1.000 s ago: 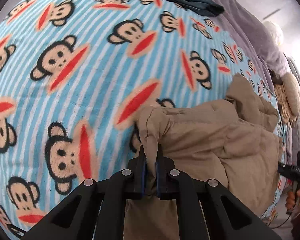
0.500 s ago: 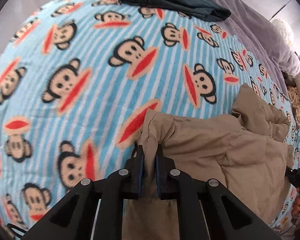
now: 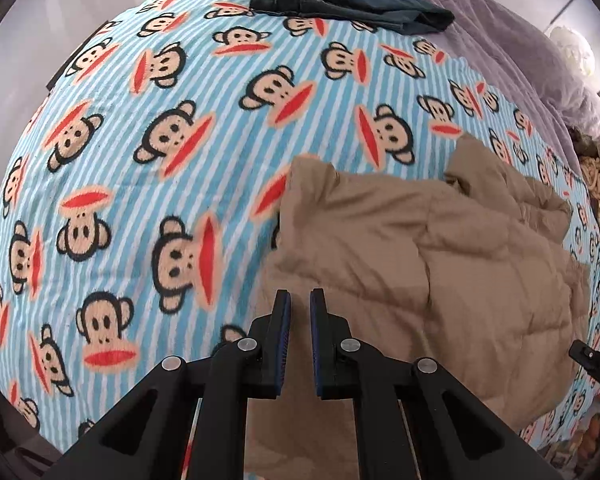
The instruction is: Fold large clothes
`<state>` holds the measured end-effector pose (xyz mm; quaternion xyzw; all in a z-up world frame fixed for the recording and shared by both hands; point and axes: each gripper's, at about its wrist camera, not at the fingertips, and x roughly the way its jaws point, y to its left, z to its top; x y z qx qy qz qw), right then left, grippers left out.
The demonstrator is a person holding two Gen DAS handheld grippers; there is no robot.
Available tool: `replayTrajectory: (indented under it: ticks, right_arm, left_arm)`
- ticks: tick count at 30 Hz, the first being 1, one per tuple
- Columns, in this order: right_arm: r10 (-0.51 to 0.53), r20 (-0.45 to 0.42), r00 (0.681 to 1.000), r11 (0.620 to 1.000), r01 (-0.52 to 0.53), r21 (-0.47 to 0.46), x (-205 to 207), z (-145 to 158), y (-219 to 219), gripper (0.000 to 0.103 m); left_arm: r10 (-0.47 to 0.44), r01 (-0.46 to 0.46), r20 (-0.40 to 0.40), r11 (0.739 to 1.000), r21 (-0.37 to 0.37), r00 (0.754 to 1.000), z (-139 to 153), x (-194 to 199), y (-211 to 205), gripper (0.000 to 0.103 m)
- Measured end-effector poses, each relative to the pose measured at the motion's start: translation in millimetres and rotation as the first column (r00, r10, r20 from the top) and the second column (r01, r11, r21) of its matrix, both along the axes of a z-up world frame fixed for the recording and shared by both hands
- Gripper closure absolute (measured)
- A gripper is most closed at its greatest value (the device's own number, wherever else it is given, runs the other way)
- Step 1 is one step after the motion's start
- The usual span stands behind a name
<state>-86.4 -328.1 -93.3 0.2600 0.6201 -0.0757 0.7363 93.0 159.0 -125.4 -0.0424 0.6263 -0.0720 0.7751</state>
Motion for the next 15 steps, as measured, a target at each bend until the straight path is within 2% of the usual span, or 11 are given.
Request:
replayTrajectory:
  ticks: [1,2,3,4,6,12,14,15]
  right_arm:
    - [0.009,-0.001,1.0,1.0,-0.009,-0.002,-1.0,-0.4,4.0,0.055]
    - [0.018,-0.003,1.0,1.0,-0.018,-0.005,-1.4,-0.8,8.1,0.055]
    - [0.027,-0.004,1.0,1.0,-0.027,-0.005,-1.7,-1.1,11.9,0.054]
    - [0.033,-0.004,0.999,0.999,-0.033,-0.002,-2.2,-1.2,15.2,0.053]
    - [0.04,-0.002,0.999,0.999,-0.04,0.002,-3.6,-0.9,20.4,0.052]
    - [0.062,-0.011,0.998,0.998,-0.062,-0.002,-1.8,-4.0,37.2,0.051]
    - [0.069,-0.008,0.998,0.998,-0.069,-0.007,-0.8,-4.3,43.4,0.044]
    - [0.069,-0.005,0.998,0.998,-0.069,-0.013,-0.5,-4.2,46.7,0.031]
  left_arm:
    - [-0.004,0.004,-0.001,1.0,0.003,1.0,-0.5,-1.9,-0.5,0.093]
    - [-0.008,0.008,-0.004,1.0,0.005,1.0,-1.7,-4.7,-0.6,0.087]
    - [-0.01,0.01,-0.005,1.0,0.003,1.0,-2.1,-6.2,-0.5,0.039]
    - [-0.009,0.009,-0.01,1.0,0.003,1.0,-3.0,-7.7,-0.2,0.002]
    - [-0.006,0.006,0.024,1.0,0.014,1.0,1.8,-12.6,0.6,0.001]
    - [-0.05,0.049,0.025,0.998,0.037,0.998,3.8,-13.5,-2.3,0.001]
    - [-0.058,0.057,0.026,0.998,0.039,0.998,3.1,-12.8,-2.2,0.001]
    - [-0.065,0.064,0.023,0.997,0.041,0.998,1.9,-12.5,-2.7,0.001]
